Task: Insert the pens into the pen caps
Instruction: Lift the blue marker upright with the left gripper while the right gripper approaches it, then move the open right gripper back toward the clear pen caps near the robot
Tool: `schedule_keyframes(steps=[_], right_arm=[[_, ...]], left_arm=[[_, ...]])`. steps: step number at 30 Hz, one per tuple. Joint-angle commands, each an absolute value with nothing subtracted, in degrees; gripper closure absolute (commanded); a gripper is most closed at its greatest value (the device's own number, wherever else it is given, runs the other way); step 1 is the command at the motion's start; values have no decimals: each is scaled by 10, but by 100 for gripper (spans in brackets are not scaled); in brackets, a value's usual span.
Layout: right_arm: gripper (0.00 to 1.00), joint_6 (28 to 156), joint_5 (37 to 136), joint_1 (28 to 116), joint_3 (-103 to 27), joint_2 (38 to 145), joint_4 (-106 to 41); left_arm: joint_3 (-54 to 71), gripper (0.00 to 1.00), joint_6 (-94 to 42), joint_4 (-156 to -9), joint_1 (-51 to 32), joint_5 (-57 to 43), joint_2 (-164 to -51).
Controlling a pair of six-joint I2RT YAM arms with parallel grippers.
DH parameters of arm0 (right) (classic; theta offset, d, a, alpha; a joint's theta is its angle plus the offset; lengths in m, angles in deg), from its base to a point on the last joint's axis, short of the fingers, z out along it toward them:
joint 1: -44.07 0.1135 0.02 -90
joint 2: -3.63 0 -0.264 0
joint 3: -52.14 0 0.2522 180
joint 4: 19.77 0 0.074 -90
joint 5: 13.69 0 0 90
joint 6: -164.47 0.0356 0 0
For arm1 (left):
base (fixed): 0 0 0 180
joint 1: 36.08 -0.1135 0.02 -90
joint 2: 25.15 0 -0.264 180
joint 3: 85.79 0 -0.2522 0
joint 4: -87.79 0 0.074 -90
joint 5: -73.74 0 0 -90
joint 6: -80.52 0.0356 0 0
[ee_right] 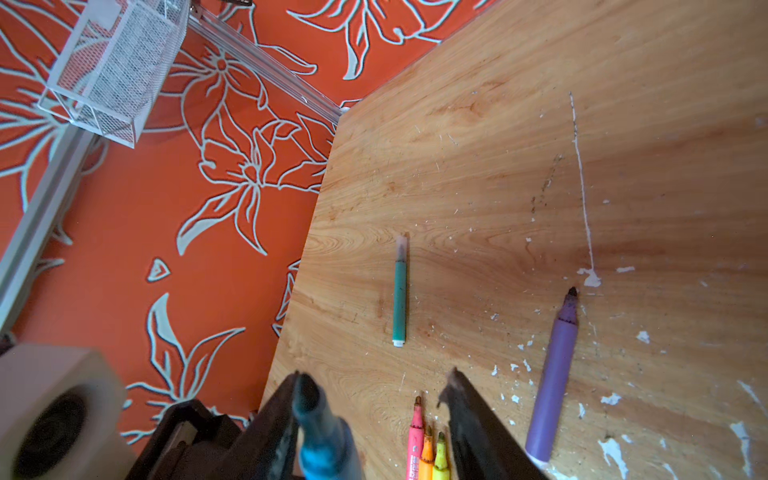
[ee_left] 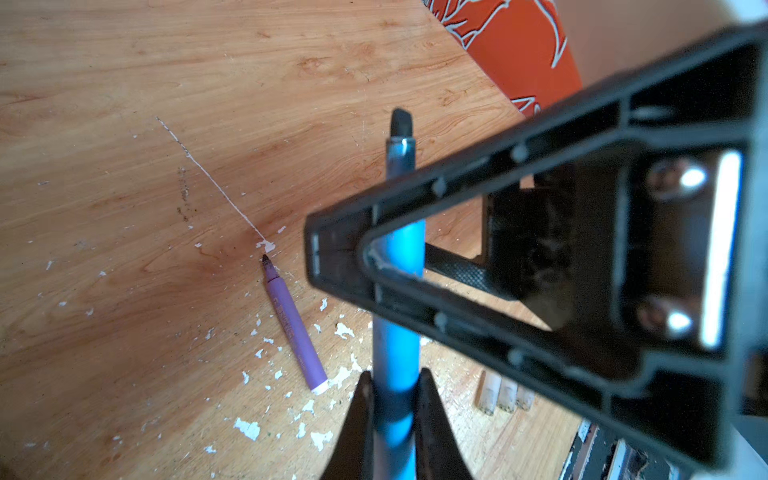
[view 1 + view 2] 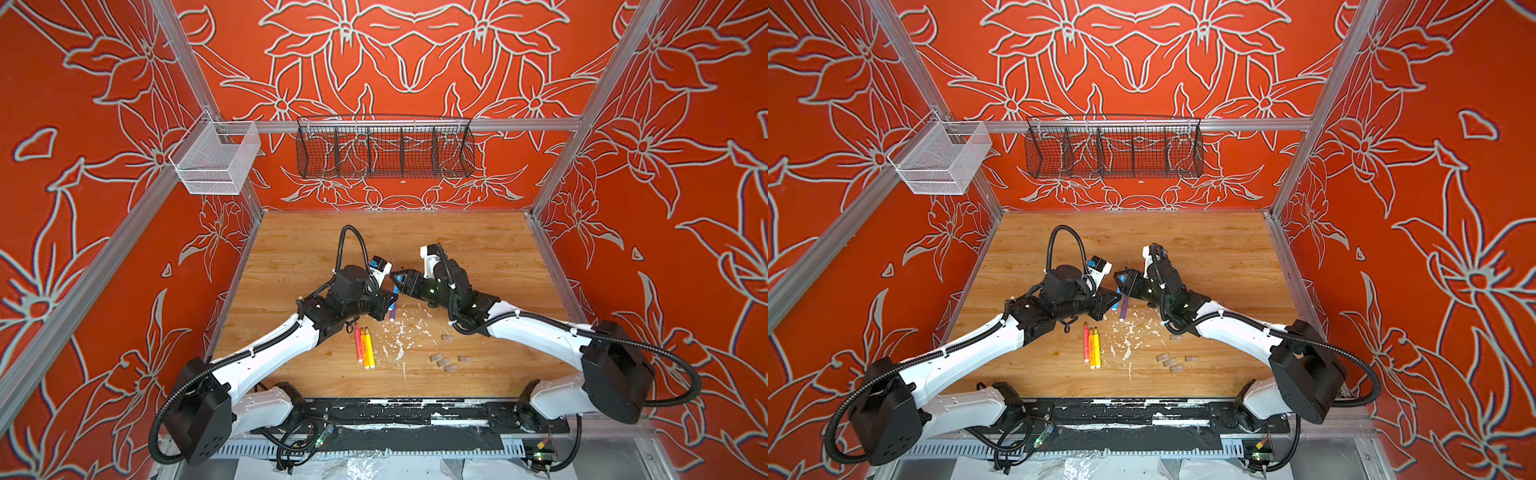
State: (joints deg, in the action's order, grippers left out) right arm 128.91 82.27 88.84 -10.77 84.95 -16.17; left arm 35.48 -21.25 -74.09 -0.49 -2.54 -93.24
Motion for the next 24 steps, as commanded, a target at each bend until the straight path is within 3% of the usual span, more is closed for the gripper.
schedule_keyframes(steps=[1,10,12,16,24], right_arm=[[51,1293,800,896,-132,857,-166],[92,1309,794,906,-130,856,-160],[96,1320,797,911,-125,856,-150],[100,1344,800,927,-111,855,-118],[100,1383,798,952,-86,850,-66]], left_arm=[[357,100,-199,-761,0,-14,-921],[362,100,-199,-765,1,-13,-913],[363,90,-199,-766,1,-14,-912],[368,75,-200,-770,1,-16,-907],[377,69,-201,-782,1,-16,-898]])
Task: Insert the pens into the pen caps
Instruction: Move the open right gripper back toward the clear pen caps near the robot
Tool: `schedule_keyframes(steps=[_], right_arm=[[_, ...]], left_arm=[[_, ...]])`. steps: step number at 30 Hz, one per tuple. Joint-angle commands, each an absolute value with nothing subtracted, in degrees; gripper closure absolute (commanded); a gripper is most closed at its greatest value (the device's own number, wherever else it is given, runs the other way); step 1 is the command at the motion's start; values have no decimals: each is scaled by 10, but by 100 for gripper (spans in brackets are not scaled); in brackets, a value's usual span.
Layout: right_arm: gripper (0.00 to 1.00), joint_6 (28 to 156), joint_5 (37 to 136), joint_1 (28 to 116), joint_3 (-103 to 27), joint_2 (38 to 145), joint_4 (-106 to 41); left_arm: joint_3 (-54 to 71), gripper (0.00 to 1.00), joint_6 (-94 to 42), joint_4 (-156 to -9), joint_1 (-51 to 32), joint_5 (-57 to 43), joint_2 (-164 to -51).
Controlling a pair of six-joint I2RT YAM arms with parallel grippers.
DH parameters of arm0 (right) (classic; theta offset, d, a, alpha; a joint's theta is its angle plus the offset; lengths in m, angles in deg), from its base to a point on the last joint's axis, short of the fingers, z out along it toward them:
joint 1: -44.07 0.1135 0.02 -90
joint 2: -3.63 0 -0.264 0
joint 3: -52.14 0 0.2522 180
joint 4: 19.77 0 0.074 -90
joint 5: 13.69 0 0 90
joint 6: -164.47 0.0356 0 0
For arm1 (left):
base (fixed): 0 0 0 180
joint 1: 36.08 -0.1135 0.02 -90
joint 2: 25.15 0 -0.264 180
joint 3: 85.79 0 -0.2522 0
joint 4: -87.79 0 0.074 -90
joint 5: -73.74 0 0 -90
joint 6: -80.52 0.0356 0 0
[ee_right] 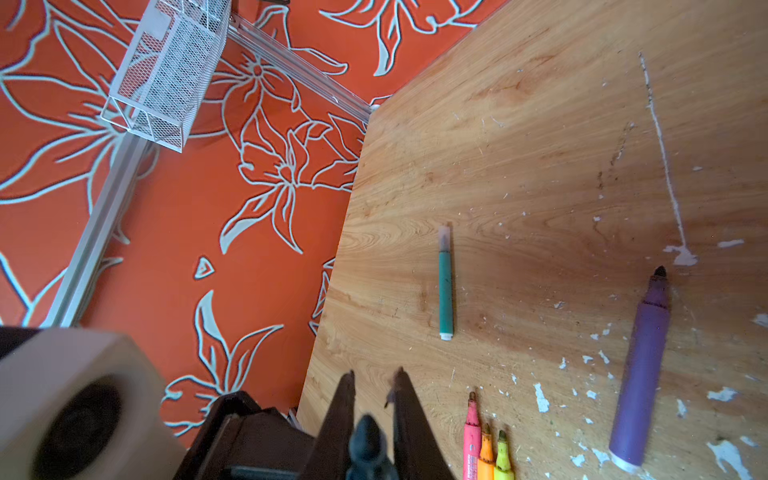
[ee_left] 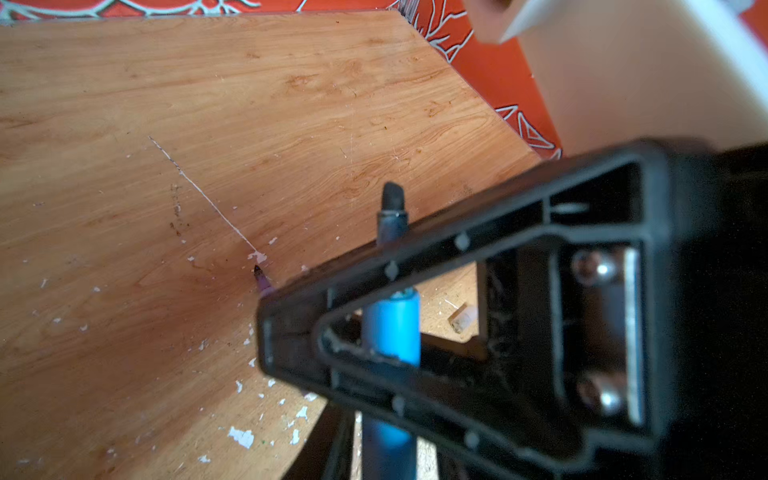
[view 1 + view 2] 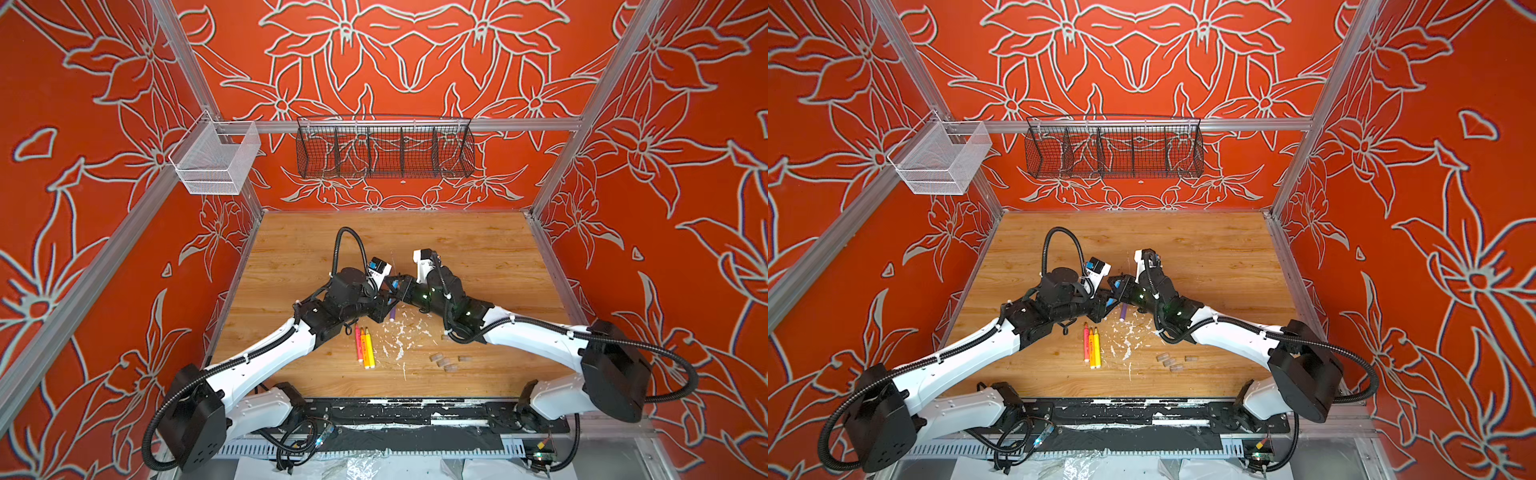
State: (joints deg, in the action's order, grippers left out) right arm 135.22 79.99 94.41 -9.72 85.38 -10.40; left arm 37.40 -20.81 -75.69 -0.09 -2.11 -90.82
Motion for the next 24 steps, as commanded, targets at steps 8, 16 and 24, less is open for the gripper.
schedule_keyframes(steps=[8,16,24], right_arm=[[100,1413,795,970,-58,842,-16],[64,1398,789,973,-53,823,-42],[46,1278,644,971,-55,654,-400]], left_arm=[[382,79,-199,-785,1,-19,-896],[387,100,-209,-788,1,-45,-893],[432,100,-265,-800,-3,-255,-859]])
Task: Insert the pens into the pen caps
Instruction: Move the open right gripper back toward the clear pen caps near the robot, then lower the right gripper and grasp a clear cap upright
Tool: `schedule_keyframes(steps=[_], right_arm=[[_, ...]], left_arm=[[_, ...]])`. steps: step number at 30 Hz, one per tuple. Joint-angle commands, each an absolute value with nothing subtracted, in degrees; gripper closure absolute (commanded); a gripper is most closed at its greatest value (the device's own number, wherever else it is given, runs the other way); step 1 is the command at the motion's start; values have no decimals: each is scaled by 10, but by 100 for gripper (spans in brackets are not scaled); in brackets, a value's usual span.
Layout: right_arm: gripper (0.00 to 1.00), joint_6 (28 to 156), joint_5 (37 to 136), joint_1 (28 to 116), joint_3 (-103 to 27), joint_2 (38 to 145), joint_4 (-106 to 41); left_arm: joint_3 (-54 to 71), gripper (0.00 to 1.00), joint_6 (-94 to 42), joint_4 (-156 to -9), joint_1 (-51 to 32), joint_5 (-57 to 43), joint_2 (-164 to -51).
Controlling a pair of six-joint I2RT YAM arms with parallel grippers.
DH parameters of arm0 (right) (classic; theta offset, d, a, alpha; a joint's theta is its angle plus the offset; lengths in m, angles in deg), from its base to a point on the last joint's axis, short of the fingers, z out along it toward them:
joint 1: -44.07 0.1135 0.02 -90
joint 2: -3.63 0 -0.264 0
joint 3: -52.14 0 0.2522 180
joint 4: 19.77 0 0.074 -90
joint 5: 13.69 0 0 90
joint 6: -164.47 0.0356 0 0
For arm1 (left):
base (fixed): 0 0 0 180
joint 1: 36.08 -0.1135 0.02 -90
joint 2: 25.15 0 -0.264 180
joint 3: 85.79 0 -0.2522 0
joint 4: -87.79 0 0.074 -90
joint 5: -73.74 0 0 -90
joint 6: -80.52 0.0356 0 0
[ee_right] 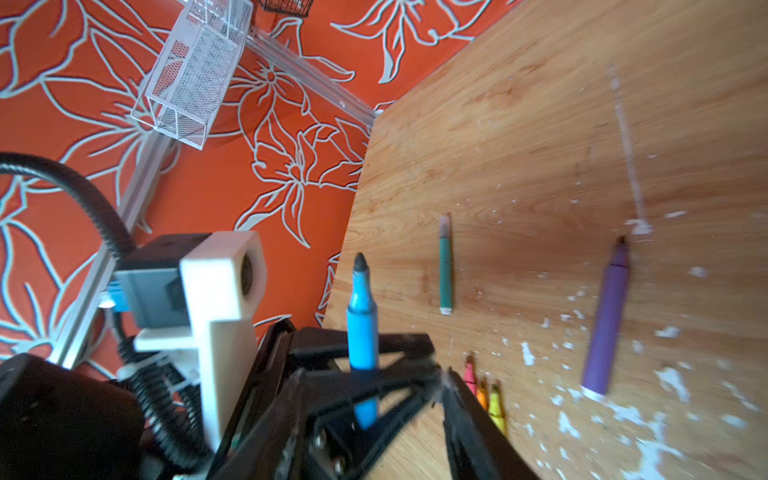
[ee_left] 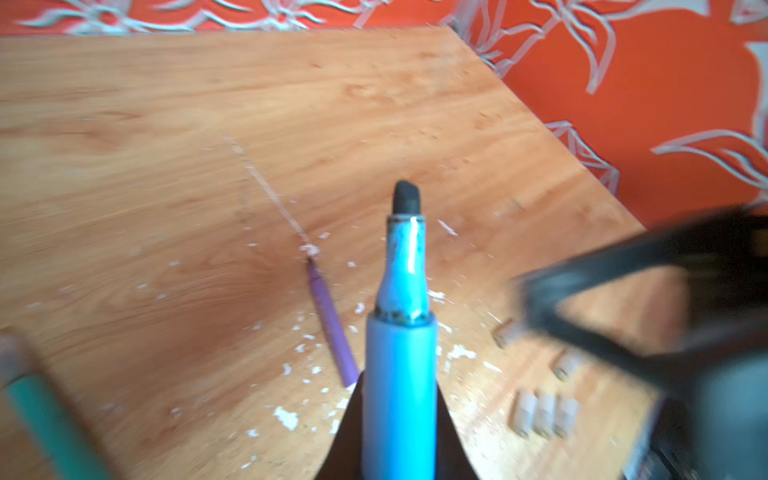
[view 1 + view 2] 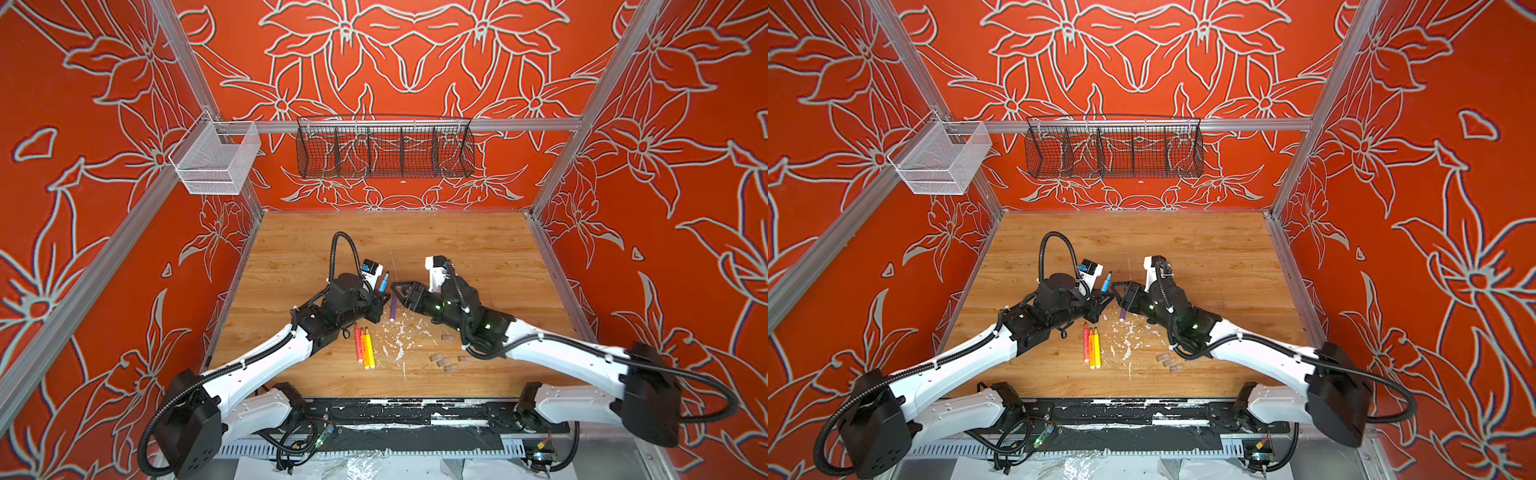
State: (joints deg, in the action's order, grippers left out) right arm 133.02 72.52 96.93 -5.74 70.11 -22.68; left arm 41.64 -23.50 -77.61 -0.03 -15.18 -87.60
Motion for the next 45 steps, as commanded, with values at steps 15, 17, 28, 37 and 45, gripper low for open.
schedule_keyframes(steps=[15,17,28,37,45], right_arm=[[39,1292,635,970,116,509,-589],[39,1294,644,971,127,513,-581],[38,1295,689,970,136,614,-492],[35,1289,670,963,123,675,-470],[36,1280,680,946,109,739,-442]], left_arm=[[448,100,-317,-799,-10,-355,-864],[448,100,-307,-808,-10,-329,-865],[435,100,-305,-781,-10,-330,-858],[438,100,-296,-787,-10,-314,-854],[439,100,-295,-788,-10,-310,-852]])
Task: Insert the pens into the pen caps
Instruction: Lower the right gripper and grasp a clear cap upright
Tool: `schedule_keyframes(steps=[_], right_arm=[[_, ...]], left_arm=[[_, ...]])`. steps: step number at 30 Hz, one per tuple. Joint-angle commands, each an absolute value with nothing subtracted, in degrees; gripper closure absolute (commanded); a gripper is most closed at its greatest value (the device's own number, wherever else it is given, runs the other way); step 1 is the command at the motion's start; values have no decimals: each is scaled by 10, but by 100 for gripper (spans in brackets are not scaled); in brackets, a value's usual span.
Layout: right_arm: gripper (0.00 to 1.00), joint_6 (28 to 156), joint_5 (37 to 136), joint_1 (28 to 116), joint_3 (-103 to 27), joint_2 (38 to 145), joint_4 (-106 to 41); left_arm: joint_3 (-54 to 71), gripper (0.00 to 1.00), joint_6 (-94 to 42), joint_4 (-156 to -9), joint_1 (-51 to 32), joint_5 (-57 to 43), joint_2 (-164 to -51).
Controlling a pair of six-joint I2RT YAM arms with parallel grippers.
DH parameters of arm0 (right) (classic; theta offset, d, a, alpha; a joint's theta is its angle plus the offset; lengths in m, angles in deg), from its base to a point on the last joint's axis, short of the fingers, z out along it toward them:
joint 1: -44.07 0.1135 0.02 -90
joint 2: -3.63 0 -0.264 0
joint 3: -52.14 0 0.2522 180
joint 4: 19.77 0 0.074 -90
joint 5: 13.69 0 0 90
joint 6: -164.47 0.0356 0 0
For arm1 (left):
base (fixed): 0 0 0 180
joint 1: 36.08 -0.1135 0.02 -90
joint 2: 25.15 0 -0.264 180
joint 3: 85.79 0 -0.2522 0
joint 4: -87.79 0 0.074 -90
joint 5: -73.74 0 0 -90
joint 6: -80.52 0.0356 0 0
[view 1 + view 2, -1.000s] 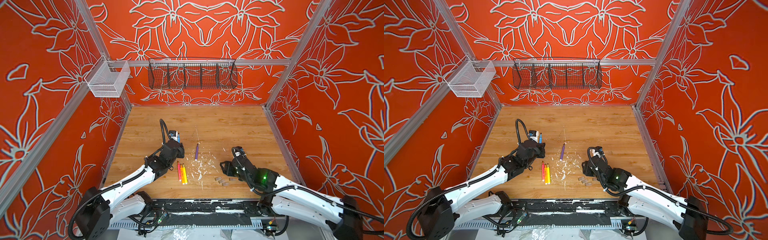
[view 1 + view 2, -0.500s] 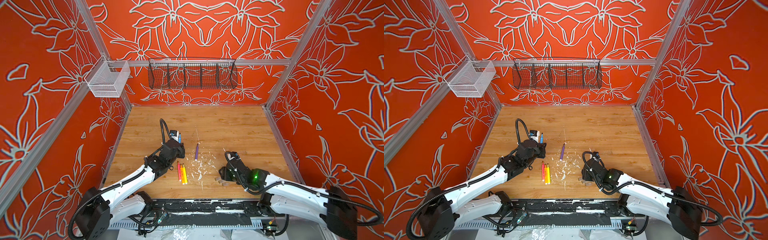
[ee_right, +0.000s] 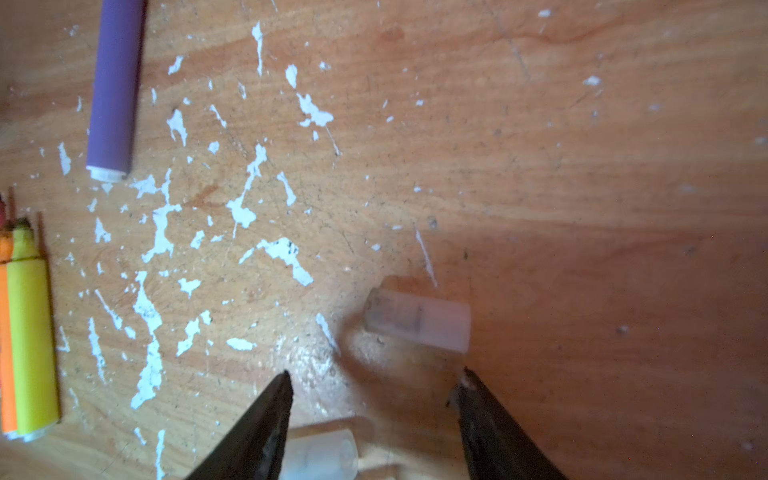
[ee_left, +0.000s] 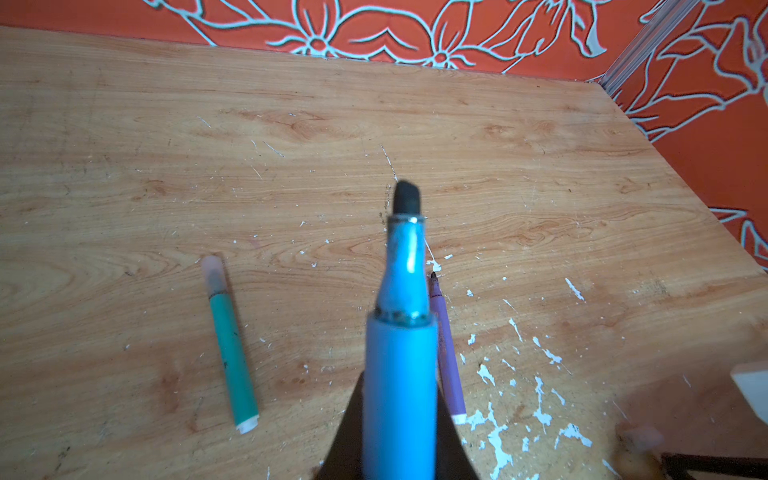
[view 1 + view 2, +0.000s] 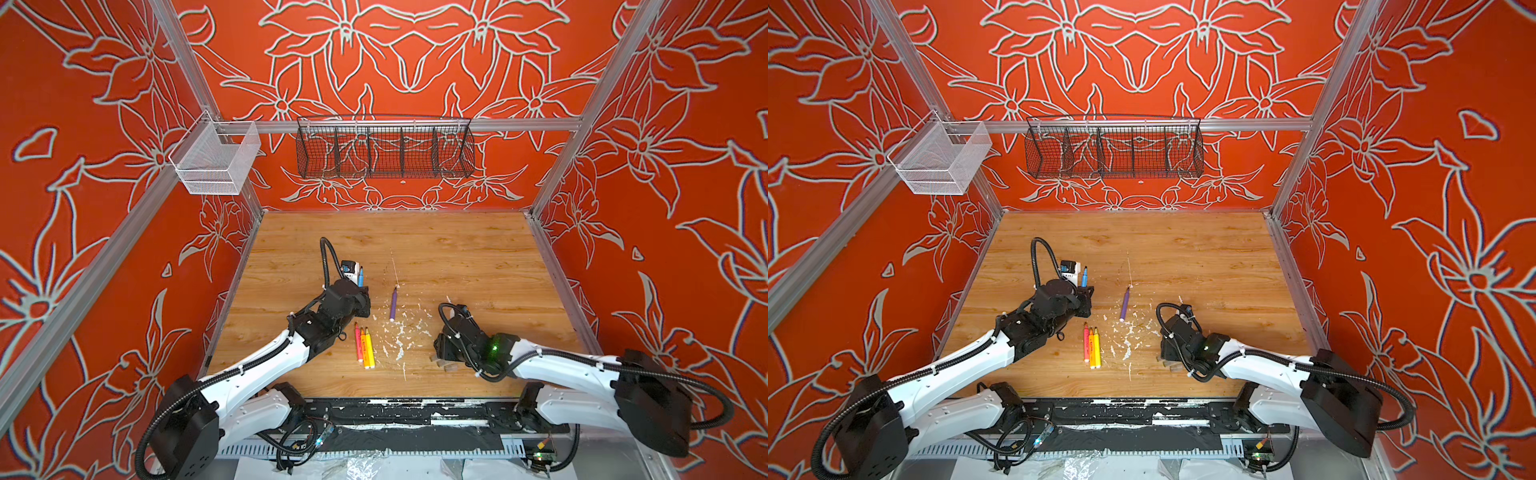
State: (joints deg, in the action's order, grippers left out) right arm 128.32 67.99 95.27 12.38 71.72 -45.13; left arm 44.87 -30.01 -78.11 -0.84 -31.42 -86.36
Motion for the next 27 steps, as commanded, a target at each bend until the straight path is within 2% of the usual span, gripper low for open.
schedule_keyframes(steps=[1,12,21,27], right_arm=[[36,1279,679,943,105,748,-441],[38,1261,619,936,64,804,-473],[52,1243,604,936,22,852,-521],[57,1238,594,938,8,859,-559]], left_arm=[[439,100,-294,-788,-10,-309,-851],[441,100,-294,-790,-10,-307,-846],[448,100,-280,-804,-10,-277,-841],[450,100,-279,-806,-10,-273,-840]])
